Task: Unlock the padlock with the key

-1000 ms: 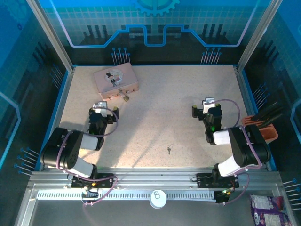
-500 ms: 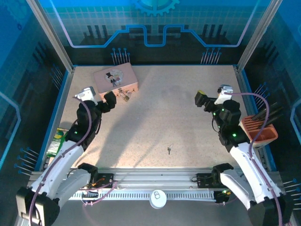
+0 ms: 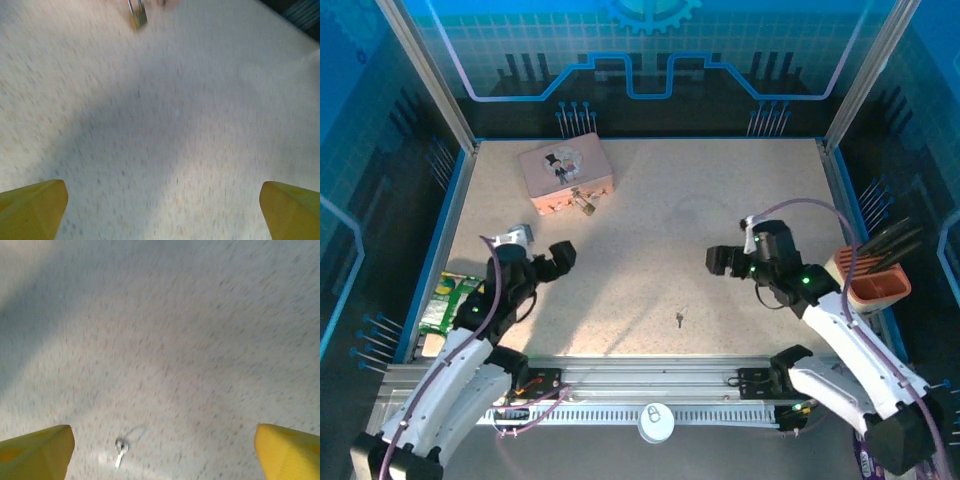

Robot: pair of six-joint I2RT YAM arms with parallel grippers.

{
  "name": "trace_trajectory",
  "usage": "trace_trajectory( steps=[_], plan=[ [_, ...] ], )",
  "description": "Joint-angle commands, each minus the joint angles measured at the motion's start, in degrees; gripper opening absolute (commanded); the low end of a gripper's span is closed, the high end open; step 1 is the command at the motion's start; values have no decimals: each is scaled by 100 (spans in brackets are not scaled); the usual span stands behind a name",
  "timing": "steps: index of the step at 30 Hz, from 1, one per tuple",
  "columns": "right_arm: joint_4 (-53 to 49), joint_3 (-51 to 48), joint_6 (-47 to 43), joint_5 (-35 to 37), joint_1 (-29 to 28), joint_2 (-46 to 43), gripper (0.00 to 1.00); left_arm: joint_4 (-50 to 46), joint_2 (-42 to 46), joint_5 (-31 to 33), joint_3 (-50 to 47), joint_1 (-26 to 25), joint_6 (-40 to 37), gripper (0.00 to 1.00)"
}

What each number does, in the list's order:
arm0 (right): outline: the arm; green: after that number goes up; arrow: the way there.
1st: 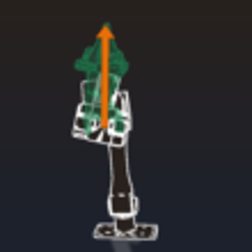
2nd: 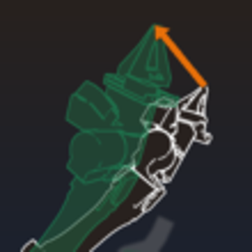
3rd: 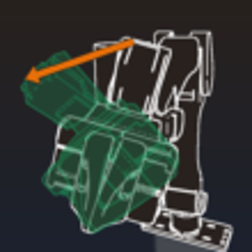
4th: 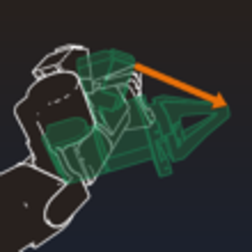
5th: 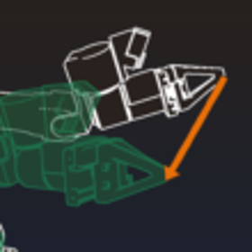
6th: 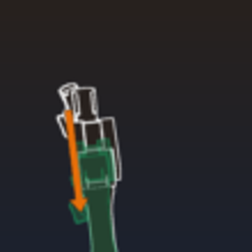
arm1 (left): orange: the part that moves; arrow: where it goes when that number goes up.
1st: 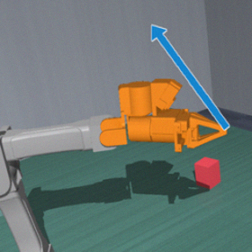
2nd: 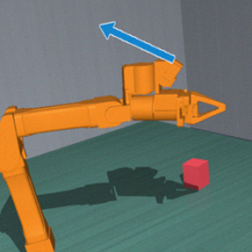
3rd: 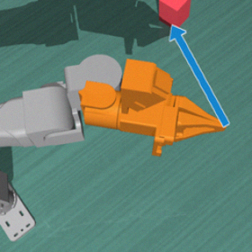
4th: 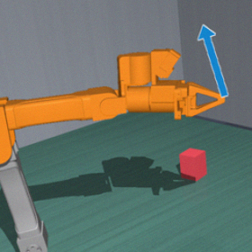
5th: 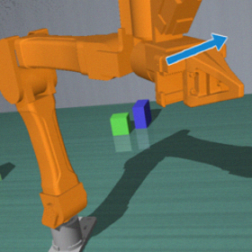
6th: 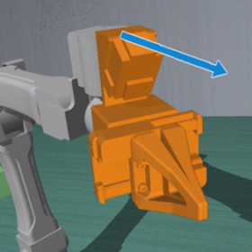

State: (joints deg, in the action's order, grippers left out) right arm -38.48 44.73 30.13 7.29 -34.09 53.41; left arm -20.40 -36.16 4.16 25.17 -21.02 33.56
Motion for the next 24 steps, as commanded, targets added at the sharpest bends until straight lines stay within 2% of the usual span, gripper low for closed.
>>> trace_trajectory(
  steps=[1,5,10,18,24],
  plan=[
    [-719,210,534,403,-660,301,90,-250,151,-202,-257,-363,187,99],
    [-618,209,944,431,-1249,917,84,-35,231,-203,-522,-513,174,99],
    [-375,349,1270,197,-1718,1745,75,195,389,-576,-607,-552,-46,99],
    [-125,708,1424,-238,-1966,2948,54,286,880,-924,-814,-558,-191,99],
    [-312,1092,1377,43,-2047,3651,42,368,1224,-942,-947,-560,-232,99]
  ],
)
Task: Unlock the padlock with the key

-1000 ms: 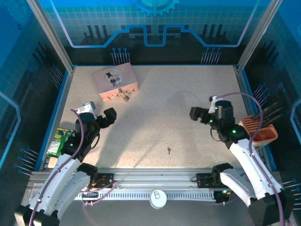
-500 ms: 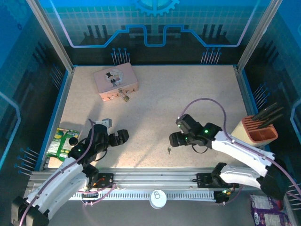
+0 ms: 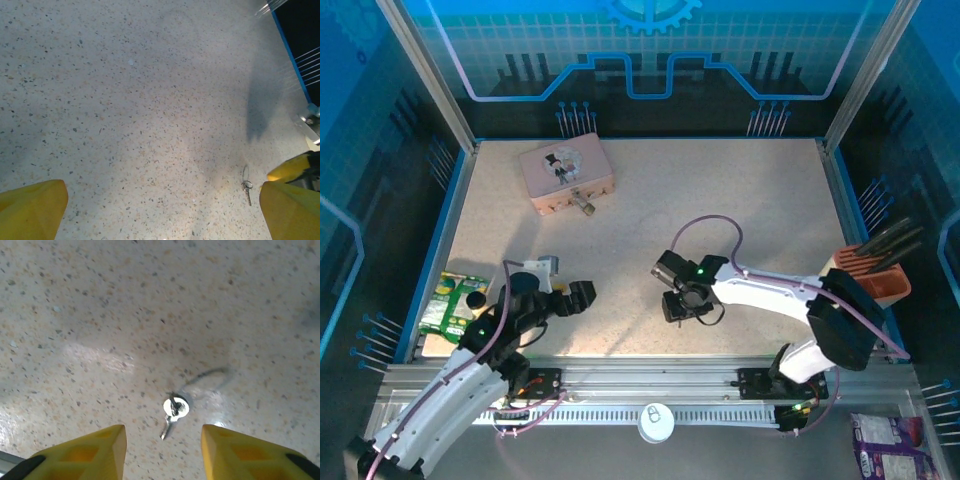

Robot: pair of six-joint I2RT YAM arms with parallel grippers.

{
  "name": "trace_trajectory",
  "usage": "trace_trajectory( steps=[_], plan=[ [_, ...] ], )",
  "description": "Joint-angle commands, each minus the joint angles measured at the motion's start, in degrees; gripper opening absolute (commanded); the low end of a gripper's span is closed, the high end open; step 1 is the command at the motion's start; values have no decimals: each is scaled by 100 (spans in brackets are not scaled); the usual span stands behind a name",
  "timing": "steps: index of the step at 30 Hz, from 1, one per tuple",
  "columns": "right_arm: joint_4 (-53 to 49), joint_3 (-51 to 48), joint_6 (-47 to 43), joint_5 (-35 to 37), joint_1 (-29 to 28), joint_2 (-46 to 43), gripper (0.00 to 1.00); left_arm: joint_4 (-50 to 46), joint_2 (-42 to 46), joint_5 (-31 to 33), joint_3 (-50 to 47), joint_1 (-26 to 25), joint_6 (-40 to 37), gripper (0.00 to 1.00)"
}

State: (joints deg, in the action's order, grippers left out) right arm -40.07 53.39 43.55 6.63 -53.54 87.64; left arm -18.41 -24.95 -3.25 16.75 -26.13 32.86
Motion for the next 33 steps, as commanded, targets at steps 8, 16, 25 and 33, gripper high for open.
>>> trace_trajectory(
  steps=[8,16,25,33],
  plan=[
    [-385,457,17,248,-181,740,32,228,166,-274,-157,-50,-194,99],
    [-578,596,-36,349,-223,1053,28,233,295,-327,-197,-48,-210,99],
    [-591,542,-18,426,-280,1205,21,233,306,-317,-204,-50,-205,99],
    [-487,426,74,563,-316,1093,10,251,215,-308,-155,-45,-194,99]
  ],
)
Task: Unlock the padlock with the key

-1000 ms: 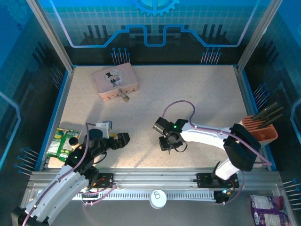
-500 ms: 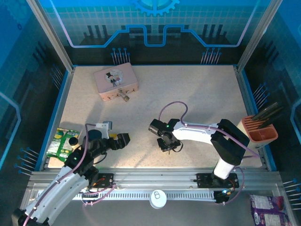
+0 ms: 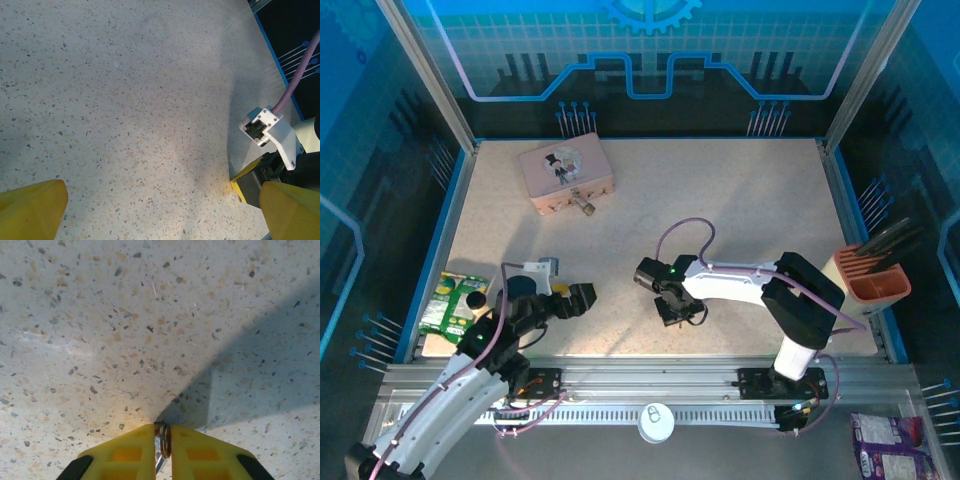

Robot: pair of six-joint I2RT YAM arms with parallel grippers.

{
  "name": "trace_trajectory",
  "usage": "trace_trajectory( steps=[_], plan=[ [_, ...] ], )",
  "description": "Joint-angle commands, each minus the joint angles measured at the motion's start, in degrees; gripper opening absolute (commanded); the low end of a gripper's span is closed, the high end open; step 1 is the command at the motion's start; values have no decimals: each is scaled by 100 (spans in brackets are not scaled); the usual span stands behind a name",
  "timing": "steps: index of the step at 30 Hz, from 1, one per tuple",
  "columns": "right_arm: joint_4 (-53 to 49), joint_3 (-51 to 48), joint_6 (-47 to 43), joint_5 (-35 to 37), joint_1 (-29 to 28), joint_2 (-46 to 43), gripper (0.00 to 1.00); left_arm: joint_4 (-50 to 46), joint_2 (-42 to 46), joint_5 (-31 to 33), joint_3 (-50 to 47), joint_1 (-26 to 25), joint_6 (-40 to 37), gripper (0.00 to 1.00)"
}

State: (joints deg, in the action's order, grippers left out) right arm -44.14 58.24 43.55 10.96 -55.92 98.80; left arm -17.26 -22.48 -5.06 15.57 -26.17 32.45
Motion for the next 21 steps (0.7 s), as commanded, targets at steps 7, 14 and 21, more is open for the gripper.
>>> trace_trajectory(
  steps=[7,14,21],
  plan=[
    [297,-315,346,248,-36,-933,1,621,-738,-317,98,-46,-163,99],
    [1176,-1022,880,46,288,-2437,0,1250,-1559,-567,400,-374,-319,99],
    [2150,-1656,1678,14,613,-4145,0,1618,-1901,-250,747,-1166,-748,95]
  ],
)
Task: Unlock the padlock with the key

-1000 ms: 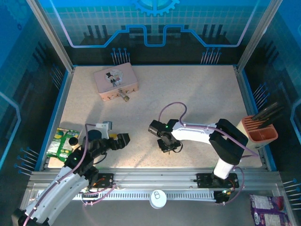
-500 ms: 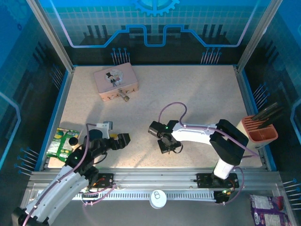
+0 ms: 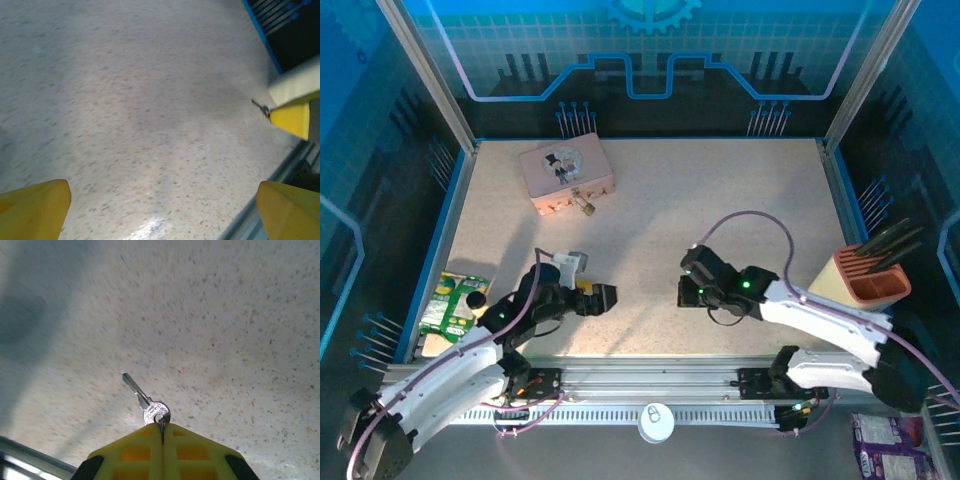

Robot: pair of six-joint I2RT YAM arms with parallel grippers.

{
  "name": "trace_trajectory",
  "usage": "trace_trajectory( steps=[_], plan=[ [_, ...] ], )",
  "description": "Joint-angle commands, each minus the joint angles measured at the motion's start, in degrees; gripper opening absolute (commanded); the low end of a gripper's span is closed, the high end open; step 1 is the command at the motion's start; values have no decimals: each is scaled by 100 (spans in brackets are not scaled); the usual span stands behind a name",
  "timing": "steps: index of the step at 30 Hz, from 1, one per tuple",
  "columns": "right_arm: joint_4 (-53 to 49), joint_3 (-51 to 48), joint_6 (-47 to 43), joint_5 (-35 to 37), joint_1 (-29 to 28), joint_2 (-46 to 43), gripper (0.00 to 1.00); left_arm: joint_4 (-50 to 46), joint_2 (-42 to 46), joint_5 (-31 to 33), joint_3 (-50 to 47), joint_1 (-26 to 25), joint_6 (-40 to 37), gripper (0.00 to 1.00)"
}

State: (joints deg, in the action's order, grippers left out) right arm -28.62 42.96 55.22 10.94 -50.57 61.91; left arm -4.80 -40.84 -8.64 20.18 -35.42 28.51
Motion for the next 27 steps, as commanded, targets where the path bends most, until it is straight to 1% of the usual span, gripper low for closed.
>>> trace_trajectory(
  steps=[1,4,6,8,11,13,15,19,27],
  plan=[
    [783,-190,565,49,105,-668,0,385,-133,191,392,-336,-389,95],
    [1516,-404,401,41,103,-1138,0,461,-444,-2,804,-393,-170,91],
    [1986,-596,226,87,71,-1342,0,553,-700,-112,1088,-402,185,84],
    [2448,-809,88,110,43,-1490,0,790,-973,-320,1348,-417,694,77],
    [2894,-1040,-58,206,-76,-1588,0,1270,-1214,-447,1555,-530,1364,73],
    [3197,-1165,-119,282,-188,-1641,0,1518,-1313,-349,1647,-688,1552,71],
    [3384,-1249,-156,383,-296,-1695,0,1575,-1432,-240,1786,-873,1580,69],
    [3524,-1267,-354,549,-465,-1807,0,1376,-1658,-52,2066,-1104,1507,64],
    [3682,-1351,-566,799,-735,-1831,0,1438,-2004,34,2330,-1357,1583,50]
  ],
)
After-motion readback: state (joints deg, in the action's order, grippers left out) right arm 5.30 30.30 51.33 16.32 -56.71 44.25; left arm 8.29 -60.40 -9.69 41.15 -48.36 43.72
